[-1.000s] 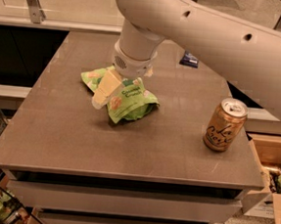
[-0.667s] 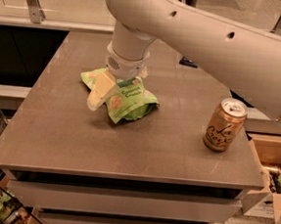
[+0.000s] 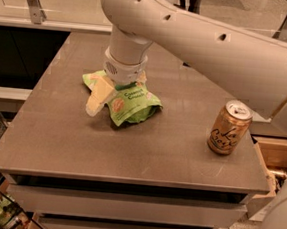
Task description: Pick green rice chip bag
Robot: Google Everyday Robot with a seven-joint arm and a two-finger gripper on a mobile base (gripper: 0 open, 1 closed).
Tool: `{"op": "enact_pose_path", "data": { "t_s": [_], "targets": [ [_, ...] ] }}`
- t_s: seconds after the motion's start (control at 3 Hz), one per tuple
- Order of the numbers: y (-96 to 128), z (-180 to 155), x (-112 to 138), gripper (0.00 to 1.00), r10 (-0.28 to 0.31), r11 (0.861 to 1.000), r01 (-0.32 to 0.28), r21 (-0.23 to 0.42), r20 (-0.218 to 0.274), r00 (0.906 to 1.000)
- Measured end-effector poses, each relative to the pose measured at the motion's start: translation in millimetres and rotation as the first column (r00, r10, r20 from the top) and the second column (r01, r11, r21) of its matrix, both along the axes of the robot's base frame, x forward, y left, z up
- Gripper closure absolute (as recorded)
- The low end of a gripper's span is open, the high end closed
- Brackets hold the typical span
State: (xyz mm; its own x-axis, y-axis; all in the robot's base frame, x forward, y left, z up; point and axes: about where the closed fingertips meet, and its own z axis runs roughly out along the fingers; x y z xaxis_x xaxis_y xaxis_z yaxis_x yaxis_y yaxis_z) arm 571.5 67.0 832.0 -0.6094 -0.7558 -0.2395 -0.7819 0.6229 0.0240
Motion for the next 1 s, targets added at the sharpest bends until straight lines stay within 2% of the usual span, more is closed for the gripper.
{"op": "enact_pose_path", "data": {
  "t_s": [0.33, 1.0],
  "targets": [
    [0.4, -0.1, -0.5, 0.19, 0.001, 1.0, -0.001, 0.0, 0.0, 1.0],
    [1.1, -0.4, -1.5, 0.65, 0.003, 1.0, -0.003, -0.001, 0.001, 1.0]
  ]
}}
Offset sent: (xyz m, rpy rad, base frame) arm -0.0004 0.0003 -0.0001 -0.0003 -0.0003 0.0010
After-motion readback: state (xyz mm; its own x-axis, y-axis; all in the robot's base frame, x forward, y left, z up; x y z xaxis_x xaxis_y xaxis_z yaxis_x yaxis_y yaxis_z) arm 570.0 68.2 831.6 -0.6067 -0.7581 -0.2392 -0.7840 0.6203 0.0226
